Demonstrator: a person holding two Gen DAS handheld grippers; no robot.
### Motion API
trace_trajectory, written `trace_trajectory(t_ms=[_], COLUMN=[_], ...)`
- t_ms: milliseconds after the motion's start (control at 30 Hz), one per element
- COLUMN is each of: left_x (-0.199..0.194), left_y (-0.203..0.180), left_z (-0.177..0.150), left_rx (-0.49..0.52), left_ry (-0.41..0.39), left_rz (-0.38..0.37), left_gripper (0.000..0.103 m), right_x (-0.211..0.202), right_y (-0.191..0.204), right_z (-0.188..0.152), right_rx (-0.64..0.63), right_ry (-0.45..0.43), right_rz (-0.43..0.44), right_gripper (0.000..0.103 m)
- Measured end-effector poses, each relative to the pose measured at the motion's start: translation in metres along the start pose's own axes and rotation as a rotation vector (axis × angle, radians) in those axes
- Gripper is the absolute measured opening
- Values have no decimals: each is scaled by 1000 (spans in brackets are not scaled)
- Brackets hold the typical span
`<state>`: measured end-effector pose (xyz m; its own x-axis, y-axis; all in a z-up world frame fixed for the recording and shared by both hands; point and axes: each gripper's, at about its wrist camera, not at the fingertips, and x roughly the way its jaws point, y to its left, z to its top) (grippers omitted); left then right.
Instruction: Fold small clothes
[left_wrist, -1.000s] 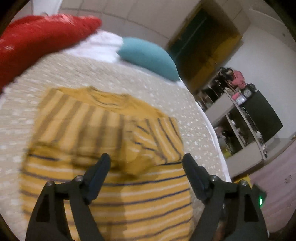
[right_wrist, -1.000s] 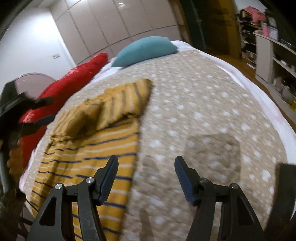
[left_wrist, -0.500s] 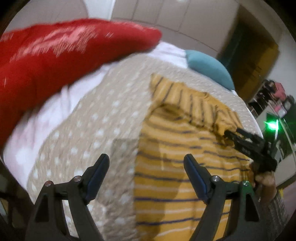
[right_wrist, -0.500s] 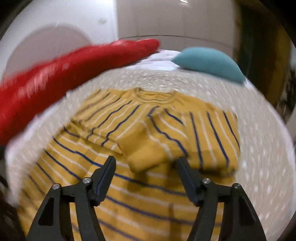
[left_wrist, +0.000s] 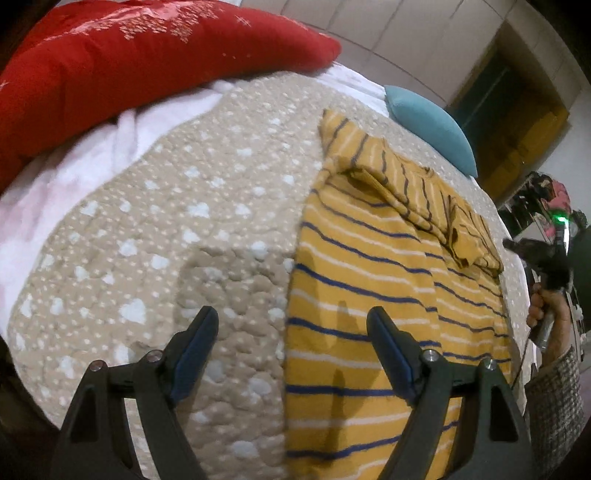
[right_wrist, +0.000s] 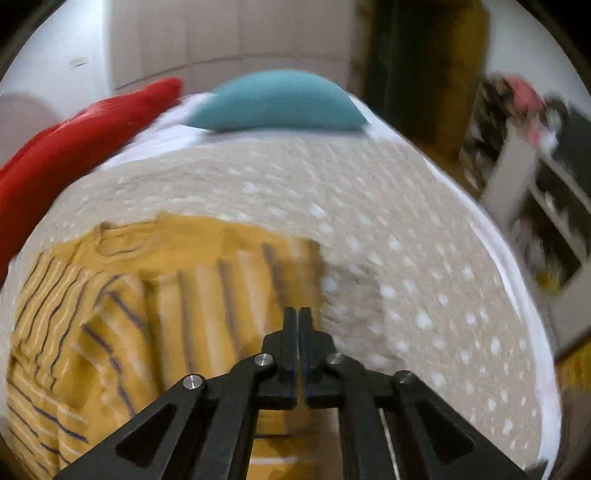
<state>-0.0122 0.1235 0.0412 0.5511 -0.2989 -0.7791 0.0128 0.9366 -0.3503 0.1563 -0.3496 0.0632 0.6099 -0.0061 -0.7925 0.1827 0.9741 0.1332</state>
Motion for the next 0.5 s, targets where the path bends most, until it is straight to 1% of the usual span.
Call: trace_trajectory(t_ms=[33,67,100,133,167,267,367,467,500], left_x=[3,5,6,7,7,5,8,9,8], left_y=[-2,-4,-6,-8,-10,-21,-28,-31,-31], left_z=[-1,-2,-2,-3,-3,-8,-15,-20,-20], left_rx=[6,9,6,-2,-8,7,44,67,72], left_ry=[4,7,5,1,-4,-15,-9,-16,-19], left_rz=[-2,2,4,2,-6,-5,15,27,25], left_gripper=[81,81,81,81,81,81,81,81,81], right_x=[-10,-18,-24,-29,-32,-30,-12,13,20], right_y=[7,23,38,53,72,108,130,140,141], right_z=[-5,-12,-19,-26,-33,-44,-44,-46,-47], right_rx=[-31,-103,-165,-222,-275,-343,-309,-267,-261], right_ry=[-4,-1,0,-3,-5,-1,22,67,89], right_rz=[86,150,190,228,262,314,311,273,272], right_gripper=[7,13,33,49,52,52,55,55,49])
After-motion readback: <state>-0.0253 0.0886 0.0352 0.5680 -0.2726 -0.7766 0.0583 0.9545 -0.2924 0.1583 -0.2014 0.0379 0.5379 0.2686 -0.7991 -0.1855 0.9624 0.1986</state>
